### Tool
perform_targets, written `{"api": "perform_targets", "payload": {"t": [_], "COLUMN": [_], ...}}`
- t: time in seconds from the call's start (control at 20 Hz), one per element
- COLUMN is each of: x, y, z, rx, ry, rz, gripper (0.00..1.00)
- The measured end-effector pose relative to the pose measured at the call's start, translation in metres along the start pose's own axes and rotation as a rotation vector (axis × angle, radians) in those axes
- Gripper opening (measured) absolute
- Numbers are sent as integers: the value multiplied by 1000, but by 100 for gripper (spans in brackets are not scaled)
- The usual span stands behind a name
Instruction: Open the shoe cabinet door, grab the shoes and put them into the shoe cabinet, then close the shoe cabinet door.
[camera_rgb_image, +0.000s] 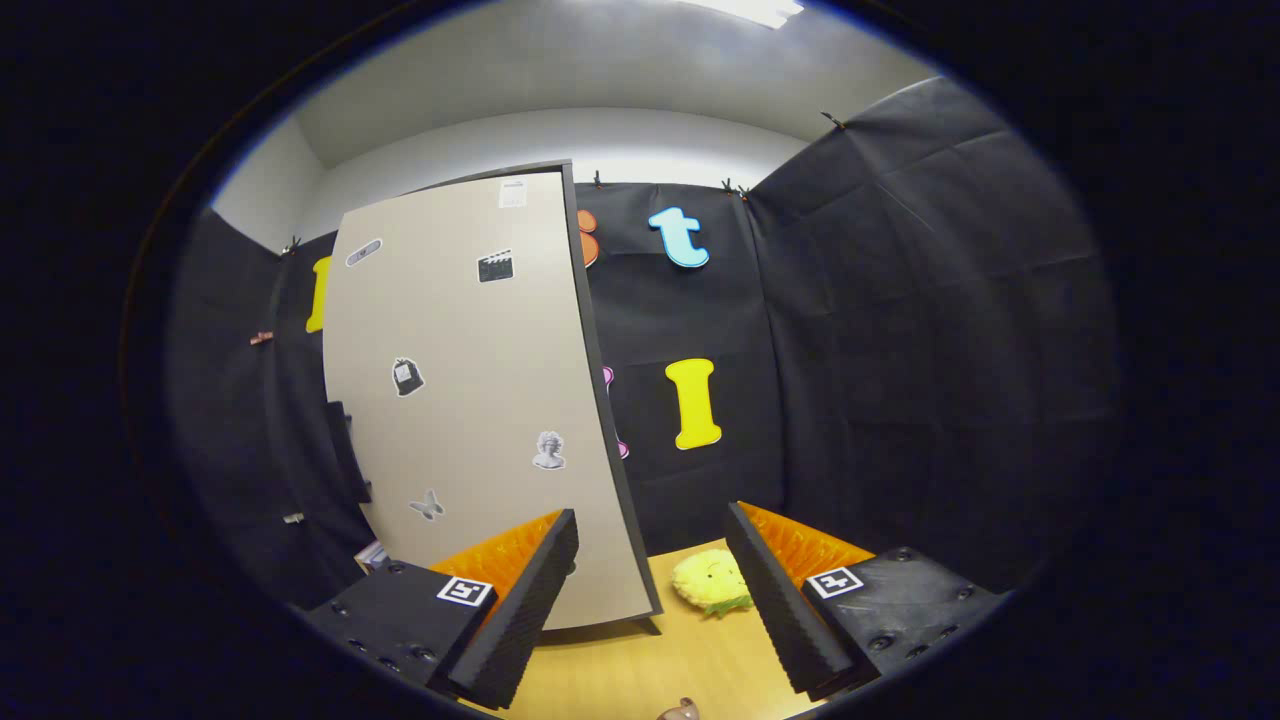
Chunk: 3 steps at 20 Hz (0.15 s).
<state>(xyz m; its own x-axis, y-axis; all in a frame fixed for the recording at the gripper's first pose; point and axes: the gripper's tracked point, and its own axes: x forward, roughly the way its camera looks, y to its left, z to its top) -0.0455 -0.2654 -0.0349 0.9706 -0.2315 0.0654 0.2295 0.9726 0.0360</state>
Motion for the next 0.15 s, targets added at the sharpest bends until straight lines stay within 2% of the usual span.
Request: {"api": "perform_targets", "payload": {"t": [0.15], "x": [10], "y": [-25], "z": [18], "rx": [-21], "ry": [-22], "rz": [69], "gripper": [98]}}
